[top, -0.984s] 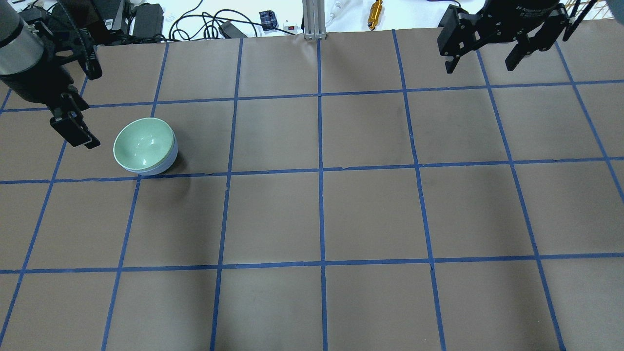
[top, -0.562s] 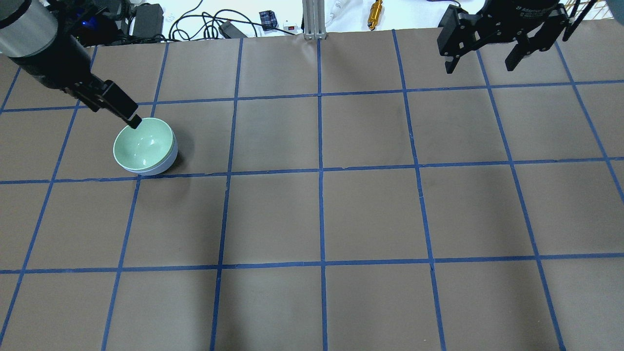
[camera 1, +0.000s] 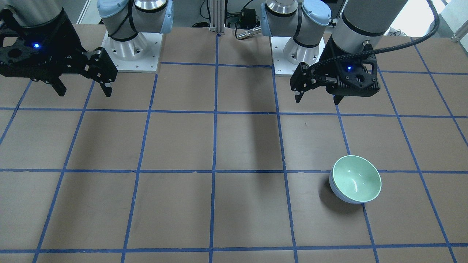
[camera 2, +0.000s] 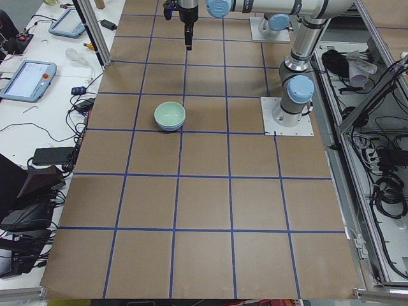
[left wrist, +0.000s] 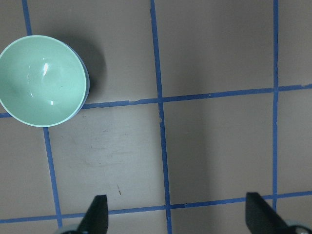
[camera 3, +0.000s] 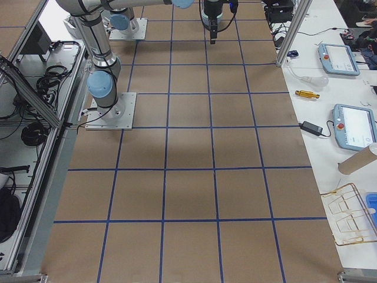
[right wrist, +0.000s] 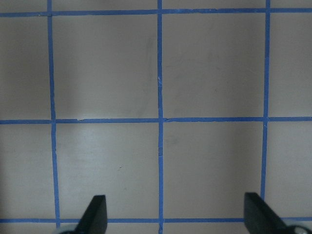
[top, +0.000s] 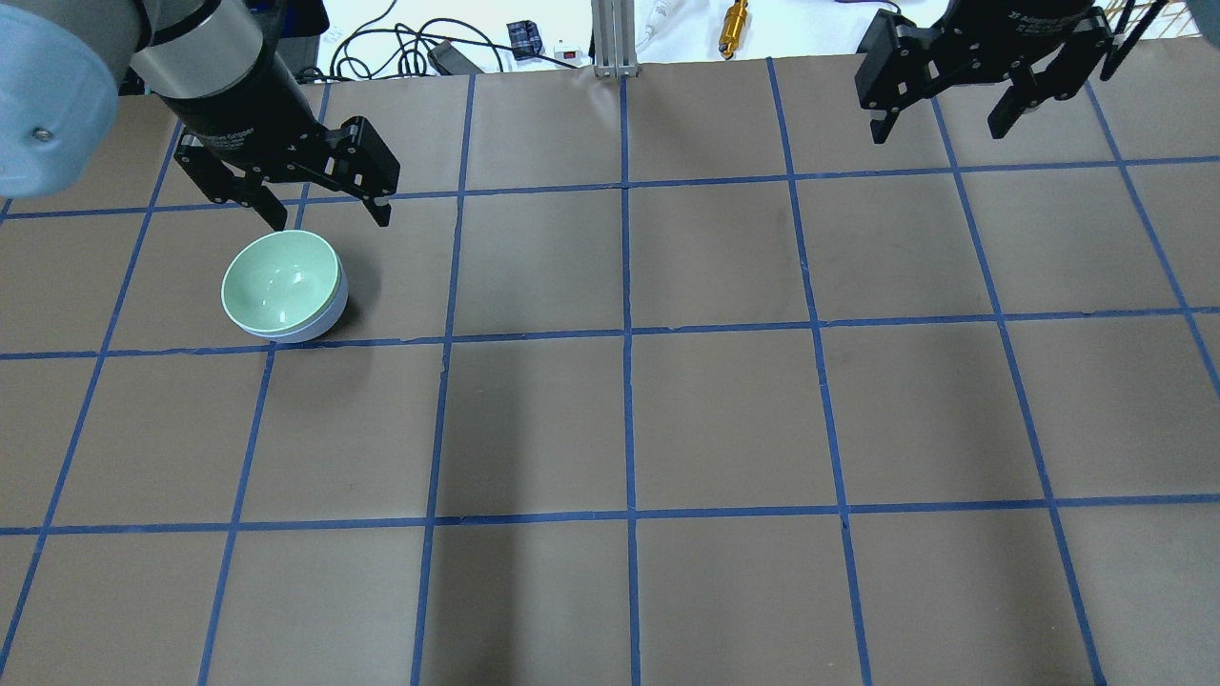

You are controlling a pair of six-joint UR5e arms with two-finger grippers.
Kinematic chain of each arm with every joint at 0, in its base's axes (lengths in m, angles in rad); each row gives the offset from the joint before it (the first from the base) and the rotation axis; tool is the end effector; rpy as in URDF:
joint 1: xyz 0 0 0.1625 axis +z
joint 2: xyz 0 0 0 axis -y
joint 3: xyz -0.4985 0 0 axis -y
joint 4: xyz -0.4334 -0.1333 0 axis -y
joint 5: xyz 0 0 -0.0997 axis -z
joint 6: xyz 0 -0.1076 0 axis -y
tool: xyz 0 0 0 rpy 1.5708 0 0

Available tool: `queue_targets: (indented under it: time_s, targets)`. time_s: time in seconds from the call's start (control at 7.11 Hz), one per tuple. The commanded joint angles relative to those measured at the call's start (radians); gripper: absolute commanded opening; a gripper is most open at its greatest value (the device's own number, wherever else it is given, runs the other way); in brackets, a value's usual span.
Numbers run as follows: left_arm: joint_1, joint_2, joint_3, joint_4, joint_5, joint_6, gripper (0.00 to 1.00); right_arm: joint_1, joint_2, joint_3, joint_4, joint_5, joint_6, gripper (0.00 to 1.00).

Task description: Stack green bowl on blue bowl

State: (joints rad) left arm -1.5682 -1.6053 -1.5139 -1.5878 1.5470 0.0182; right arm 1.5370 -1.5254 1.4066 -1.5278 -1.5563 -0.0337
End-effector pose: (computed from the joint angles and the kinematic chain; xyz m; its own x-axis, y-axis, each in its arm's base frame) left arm -0.1344 -0.5511 0.5634 -0.9996 0.0157 0.0237 0.0156 0.9999 -0.0058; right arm 0.1158 -0.5648 0.6121 -0.9999 -0.0009 -0.0119 0.0000 0.9971 -0.0762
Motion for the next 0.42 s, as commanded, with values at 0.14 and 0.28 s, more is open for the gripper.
queue_targets:
  time_s: [0.14, 0.28]
  targets:
    - [-0.003, -0.001, 0.008, 0.0, 0.004, -0.009, 1.0, 0.0, -0.001, 0.0, 0.0, 0.001, 0.0, 1.0]
    - [-0.003, -0.001, 0.008, -0.001, 0.004, -0.009, 1.0, 0.0, -0.001, 0.0, 0.0, -0.001, 0.0, 1.0]
